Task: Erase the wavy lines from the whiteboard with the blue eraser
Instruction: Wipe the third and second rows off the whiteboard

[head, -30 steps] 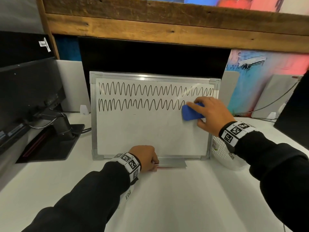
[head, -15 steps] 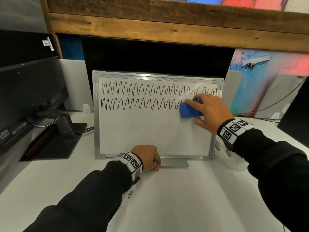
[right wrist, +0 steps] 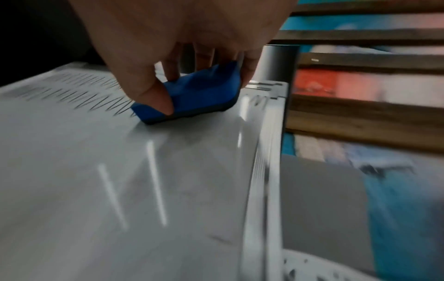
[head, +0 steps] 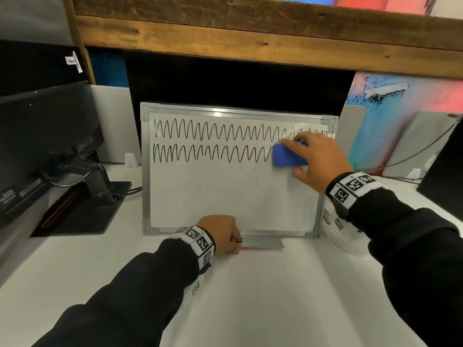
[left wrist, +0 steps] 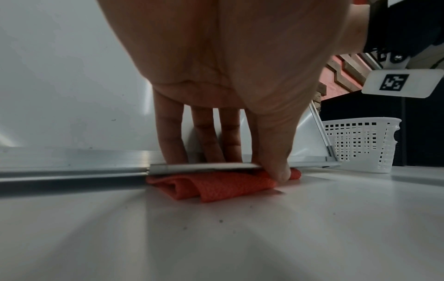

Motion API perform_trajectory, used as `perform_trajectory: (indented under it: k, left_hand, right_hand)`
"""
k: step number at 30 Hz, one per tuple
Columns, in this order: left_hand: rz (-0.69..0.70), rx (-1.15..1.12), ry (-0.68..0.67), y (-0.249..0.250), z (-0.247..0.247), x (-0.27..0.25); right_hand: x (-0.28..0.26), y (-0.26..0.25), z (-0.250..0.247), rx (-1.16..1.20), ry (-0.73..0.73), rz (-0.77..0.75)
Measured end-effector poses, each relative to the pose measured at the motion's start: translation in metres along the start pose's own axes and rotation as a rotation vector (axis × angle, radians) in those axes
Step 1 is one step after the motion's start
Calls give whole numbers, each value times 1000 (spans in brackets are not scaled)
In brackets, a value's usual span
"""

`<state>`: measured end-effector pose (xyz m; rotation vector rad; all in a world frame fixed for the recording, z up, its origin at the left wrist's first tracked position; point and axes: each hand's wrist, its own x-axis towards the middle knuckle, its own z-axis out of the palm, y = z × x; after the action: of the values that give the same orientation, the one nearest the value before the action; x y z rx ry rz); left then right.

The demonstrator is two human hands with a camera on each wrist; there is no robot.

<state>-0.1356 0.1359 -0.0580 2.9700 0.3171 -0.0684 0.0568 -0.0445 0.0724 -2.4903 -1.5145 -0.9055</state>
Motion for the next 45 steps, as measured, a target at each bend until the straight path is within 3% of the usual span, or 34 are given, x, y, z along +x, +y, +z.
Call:
perform_trajectory:
  k: [2,5,8,12,15,18,21,25,28,32,35,38,42,45]
  left_hand:
    - [-1,1,8,0,0,-1]
    - [2,0,20,0,0,-2]
    - [-2,-6,21,1,0,-2]
    - [5,4,15,1,0,-2]
    - [-2,1,13,1,0,-3]
    - [4,4,7,1,0,-4]
    - [7,3,7,2,0,-3]
    - [4,2,21,2,0,-4]
    - [-2,-23,29,2,1,-5]
    - [18,-13,34,3,-1,-6]
    - [23,-8,42,3,0,-8]
    - [24,-11,73,3,0,-11]
    - [37,-4,71,3,0,-12]
    - [7,-50,85,0,-6,-16]
  right_hand:
    - [3,-3,0,17,23,16]
    - [-1,-7,5,-49,-37,-124]
    - [3,-4,0,13,18,7]
    - [0,-7,3,-62,-33,-137]
    - [6,-5,-2,1,26,-19]
    - [3,-9,3,-53,-19,-117]
    - [6,-6,-3,-3,17,-16]
    - [0,-20,4,-78,-43,-175]
    - [9,-15,-2,1,29,2]
    - [7,-21,3,-74,-40,-158]
    - [14,-19,-5,3,19,-17]
    - [9,-27,2,-58,-46,-178]
    - [16,-22,-5,-5,23,-30]
    - [9,-32,3,-79,-31,-217]
